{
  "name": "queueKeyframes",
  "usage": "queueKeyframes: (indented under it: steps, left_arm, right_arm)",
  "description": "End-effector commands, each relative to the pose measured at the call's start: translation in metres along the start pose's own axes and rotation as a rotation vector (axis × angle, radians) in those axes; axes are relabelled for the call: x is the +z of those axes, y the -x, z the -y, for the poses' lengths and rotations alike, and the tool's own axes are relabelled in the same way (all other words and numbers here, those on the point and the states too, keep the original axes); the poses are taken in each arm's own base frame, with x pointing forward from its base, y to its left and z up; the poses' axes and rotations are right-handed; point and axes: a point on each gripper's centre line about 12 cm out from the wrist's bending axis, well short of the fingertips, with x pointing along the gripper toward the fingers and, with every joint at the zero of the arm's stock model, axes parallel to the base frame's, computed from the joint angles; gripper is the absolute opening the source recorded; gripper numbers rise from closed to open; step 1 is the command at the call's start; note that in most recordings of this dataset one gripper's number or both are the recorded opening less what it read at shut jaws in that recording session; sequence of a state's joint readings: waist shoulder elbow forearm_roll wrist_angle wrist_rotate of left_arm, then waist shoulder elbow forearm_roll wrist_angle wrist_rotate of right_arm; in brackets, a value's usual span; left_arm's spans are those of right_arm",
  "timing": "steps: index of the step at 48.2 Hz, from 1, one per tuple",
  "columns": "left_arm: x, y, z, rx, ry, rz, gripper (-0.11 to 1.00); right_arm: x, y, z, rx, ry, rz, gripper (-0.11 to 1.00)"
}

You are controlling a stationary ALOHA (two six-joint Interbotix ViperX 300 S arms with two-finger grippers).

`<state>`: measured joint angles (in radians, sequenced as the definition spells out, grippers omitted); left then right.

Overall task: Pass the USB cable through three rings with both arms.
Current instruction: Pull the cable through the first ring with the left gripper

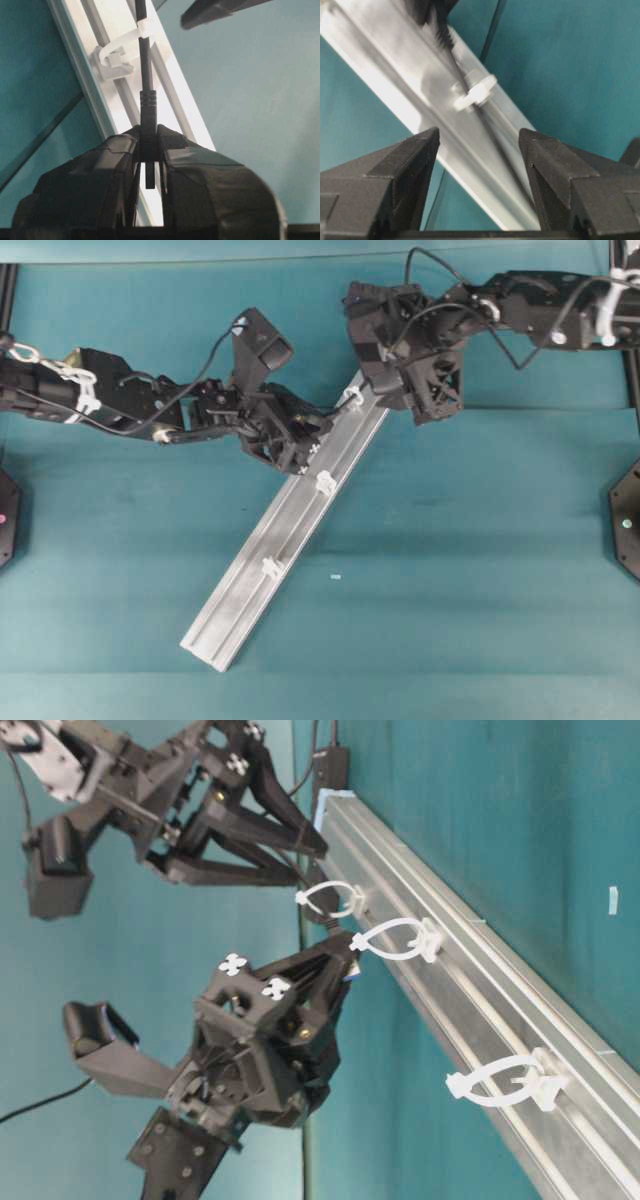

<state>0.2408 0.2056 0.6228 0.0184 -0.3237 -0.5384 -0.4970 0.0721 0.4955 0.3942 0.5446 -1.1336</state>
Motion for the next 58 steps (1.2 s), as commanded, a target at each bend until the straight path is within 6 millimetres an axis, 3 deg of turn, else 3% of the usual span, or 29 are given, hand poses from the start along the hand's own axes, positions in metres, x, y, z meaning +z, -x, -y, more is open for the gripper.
queueKeyframes:
  steps: [1,13,37,58]
  left_arm:
    - [0.023,0.016,0.016,-0.044,0.019,0.065,0.09]
    - [0.022,0.026,0.022,-0.035,0.159,0.021,0.09]
    - [0.031,0.043,0.036,-0.073,0.226,0.042,0.09]
    - [0.037,0.043,0.04,-0.084,0.227,0.056,0.09]
  right_arm:
    - [0.004,0.009,0.001,-0.027,-0.012,0.024,0.79]
    - [0.011,0.019,-0.001,-0.048,-0.012,0.05,0.78]
    - [0.046,0.012,-0.02,-0.079,0.068,0.118,0.78]
    - [0.044,-0.009,-0.02,-0.054,0.068,0.09,0.78]
